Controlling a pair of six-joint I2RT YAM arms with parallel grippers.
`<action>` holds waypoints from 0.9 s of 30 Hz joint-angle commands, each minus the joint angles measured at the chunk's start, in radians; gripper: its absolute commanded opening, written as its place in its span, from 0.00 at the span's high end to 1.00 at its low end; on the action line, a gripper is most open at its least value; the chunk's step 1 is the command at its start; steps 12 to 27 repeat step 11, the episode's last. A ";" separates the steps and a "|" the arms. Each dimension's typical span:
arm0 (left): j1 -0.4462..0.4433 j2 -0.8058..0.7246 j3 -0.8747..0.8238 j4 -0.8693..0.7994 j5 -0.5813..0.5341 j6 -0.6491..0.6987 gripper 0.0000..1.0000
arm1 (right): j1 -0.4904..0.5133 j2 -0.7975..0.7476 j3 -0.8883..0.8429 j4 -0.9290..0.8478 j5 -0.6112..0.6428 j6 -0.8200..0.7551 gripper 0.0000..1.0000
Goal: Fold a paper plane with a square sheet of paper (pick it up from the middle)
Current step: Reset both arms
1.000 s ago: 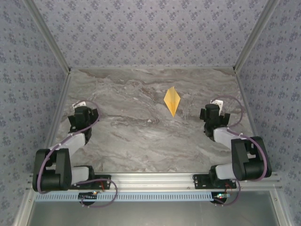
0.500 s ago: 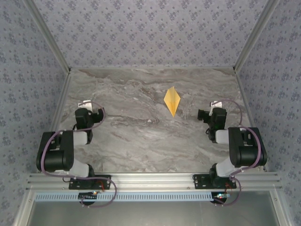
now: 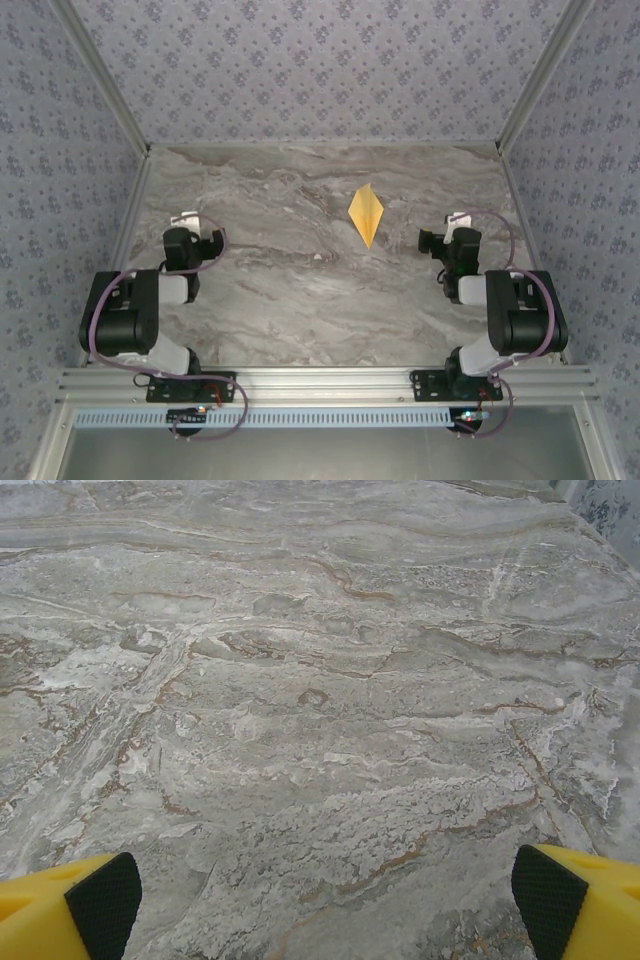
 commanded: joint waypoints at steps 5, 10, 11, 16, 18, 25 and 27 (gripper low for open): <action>-0.005 0.004 0.027 0.017 -0.001 0.017 0.01 | -0.005 0.002 0.008 0.029 -0.005 -0.014 0.00; -0.004 0.003 0.027 0.018 -0.001 0.017 0.01 | -0.003 0.001 0.002 0.037 -0.006 -0.016 0.00; -0.004 0.003 0.025 0.018 -0.001 0.018 0.01 | 0.000 -0.002 -0.007 0.051 -0.020 -0.025 0.00; -0.004 0.003 0.025 0.018 -0.001 0.018 0.01 | 0.000 -0.002 -0.007 0.051 -0.020 -0.025 0.00; -0.004 0.003 0.025 0.018 -0.001 0.018 0.01 | 0.000 -0.002 -0.007 0.051 -0.020 -0.025 0.00; -0.004 0.003 0.025 0.018 -0.001 0.018 0.01 | 0.000 -0.002 -0.007 0.051 -0.020 -0.025 0.00; -0.004 0.003 0.025 0.018 -0.001 0.018 0.01 | 0.000 -0.002 -0.007 0.051 -0.020 -0.025 0.00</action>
